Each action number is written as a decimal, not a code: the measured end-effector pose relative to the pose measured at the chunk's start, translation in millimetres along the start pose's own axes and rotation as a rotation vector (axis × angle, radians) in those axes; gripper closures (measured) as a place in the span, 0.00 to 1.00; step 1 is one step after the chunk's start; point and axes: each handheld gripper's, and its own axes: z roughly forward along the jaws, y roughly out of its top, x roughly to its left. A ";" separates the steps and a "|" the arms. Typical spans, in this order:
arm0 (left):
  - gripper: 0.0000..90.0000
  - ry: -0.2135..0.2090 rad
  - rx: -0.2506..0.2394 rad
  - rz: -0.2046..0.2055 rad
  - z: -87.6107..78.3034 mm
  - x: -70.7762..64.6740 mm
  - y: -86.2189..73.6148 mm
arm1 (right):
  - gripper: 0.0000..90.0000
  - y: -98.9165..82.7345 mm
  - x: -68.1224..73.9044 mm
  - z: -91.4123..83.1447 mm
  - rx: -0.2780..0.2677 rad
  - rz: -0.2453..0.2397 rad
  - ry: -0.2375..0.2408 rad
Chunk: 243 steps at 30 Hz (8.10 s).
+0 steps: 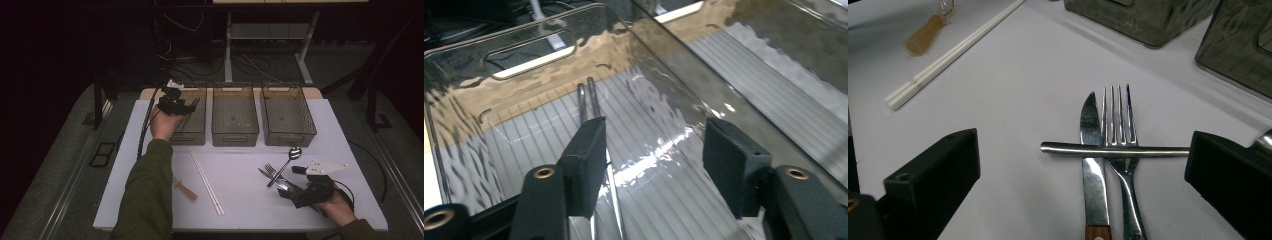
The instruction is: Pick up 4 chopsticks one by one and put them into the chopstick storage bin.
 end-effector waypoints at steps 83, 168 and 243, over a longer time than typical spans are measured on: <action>0.99 -0.215 0.092 0.186 -98.8 -93.4 -150.5 | 0.02 -0.5 1.7 1.3 0.011 0.000 -0.016; 0.60 -0.320 0.050 0.181 -127.6 -98.1 -188.3 | 0.02 -1.0 0.6 4.3 0.018 0.003 -0.021; 0.80 -0.399 0.175 0.381 -93.4 -128.5 -180.1 | 0.02 -0.9 0.9 5.8 0.024 -0.001 -0.016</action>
